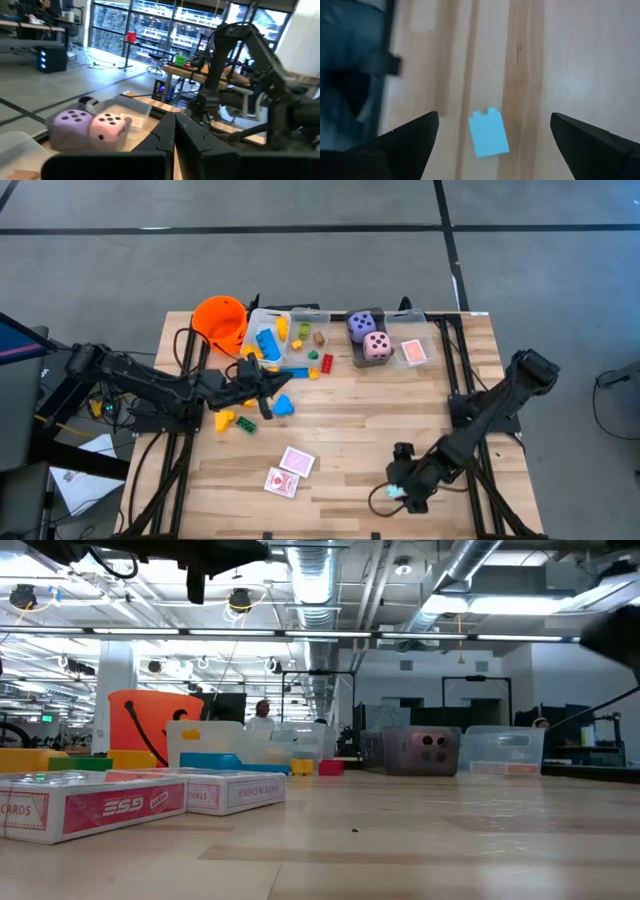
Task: Pick & Place Toys
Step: Put the small light blue game piece into the left transparent bin
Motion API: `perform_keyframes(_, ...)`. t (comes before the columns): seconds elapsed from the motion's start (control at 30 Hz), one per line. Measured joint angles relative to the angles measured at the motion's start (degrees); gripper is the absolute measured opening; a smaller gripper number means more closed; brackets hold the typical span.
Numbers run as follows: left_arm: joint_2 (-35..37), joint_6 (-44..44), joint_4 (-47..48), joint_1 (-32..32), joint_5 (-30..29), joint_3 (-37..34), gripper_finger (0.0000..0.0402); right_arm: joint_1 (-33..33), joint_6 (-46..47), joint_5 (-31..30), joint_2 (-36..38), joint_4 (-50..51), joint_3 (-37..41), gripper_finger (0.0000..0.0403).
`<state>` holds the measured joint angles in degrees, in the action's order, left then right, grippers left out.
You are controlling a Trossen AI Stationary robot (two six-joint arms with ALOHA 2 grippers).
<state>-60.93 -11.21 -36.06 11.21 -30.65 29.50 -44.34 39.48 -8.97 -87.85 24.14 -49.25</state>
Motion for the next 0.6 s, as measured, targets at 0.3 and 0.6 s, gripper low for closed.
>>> perform_keyframes(0.3, 0.0, -1.5, 0.0, 4.7, 0.0, 0.0, 0.0, -1.9, 5.0, 3.7, -10.5, -0.3, -0.3, 0.0377)
perform_keyframes(0.6, 0.0, -1.1, -0.5, 5.4, -0.2, 0.0, 0.0, -1.6, 4.9, 1.6, -11.5, 3.6, -3.0, 0.0331)
